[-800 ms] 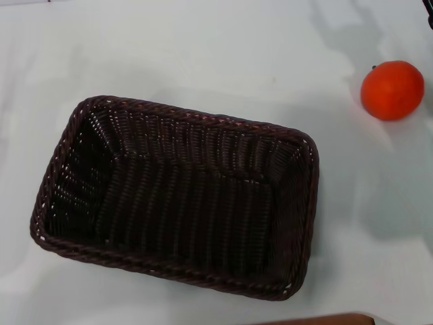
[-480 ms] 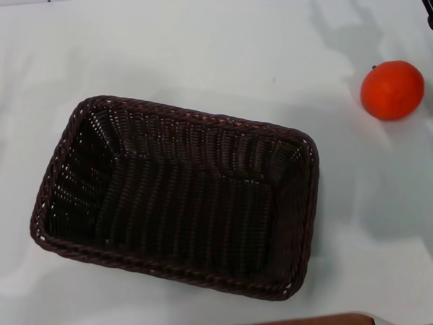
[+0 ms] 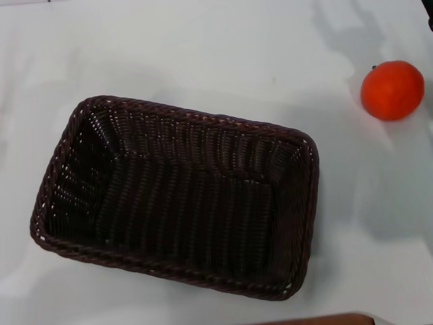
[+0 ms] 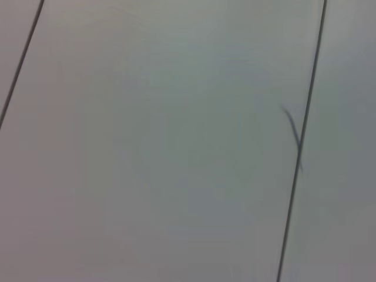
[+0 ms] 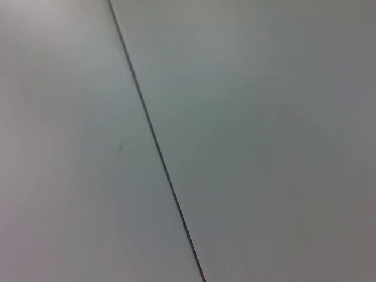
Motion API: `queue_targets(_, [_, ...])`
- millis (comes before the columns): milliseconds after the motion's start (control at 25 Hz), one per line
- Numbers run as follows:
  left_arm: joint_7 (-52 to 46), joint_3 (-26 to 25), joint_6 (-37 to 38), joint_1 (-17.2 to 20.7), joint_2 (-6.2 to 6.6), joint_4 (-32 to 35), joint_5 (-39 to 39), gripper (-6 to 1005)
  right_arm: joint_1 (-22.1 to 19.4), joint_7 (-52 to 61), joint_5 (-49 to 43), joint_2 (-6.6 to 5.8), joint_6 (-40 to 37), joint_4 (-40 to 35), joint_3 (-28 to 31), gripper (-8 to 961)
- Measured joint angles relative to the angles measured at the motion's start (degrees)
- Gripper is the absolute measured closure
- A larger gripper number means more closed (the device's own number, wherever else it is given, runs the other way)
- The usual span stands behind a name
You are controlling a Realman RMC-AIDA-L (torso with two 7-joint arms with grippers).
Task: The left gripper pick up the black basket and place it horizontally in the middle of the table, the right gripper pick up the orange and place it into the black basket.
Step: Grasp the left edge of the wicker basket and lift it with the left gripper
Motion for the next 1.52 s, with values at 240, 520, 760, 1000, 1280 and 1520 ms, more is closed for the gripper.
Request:
queue_targets(240, [-13.28,6.85,-0.39,2.74,0.51,-10.39,3.68,297,-0.46,2.42,0.02,-0.2,-1.48,0.29,-0.01,127])
queue_targets(520, [-47.83,12.96,-3.74,7.7,3.71,-39.72,16.82,413,-0.49,2.34,0.24,-0.41,-2.2,0.5,0.2,127])
queue_targets(760, [-75.04,13.26,-11.13,7.27,6.34,-62.2,30.73,408,-0.46,2.05,0.25,-0.51,-2.24,1.24,0.35,127])
queue_targets(1000, [-96.14,14.08,-20.68,3.21,6.07,-80.12,44.83,214,-0.5,2.21,0.33,-0.48,-2.27,1.28,1.8,127])
queue_targets(1280, [-109.04,22.75,-26.47,-0.28,4.99,-88.46,55.94,161,-0.58,2.37,0.33,-0.47,-2.31,1.0,2.96,127])
queue_targets(1520, [-113.83,30.44,-27.54,-2.79,2.26,-89.27,63.29,139,-0.67,2.47,0.32,-0.43,-2.42,0.83,4.43,128])
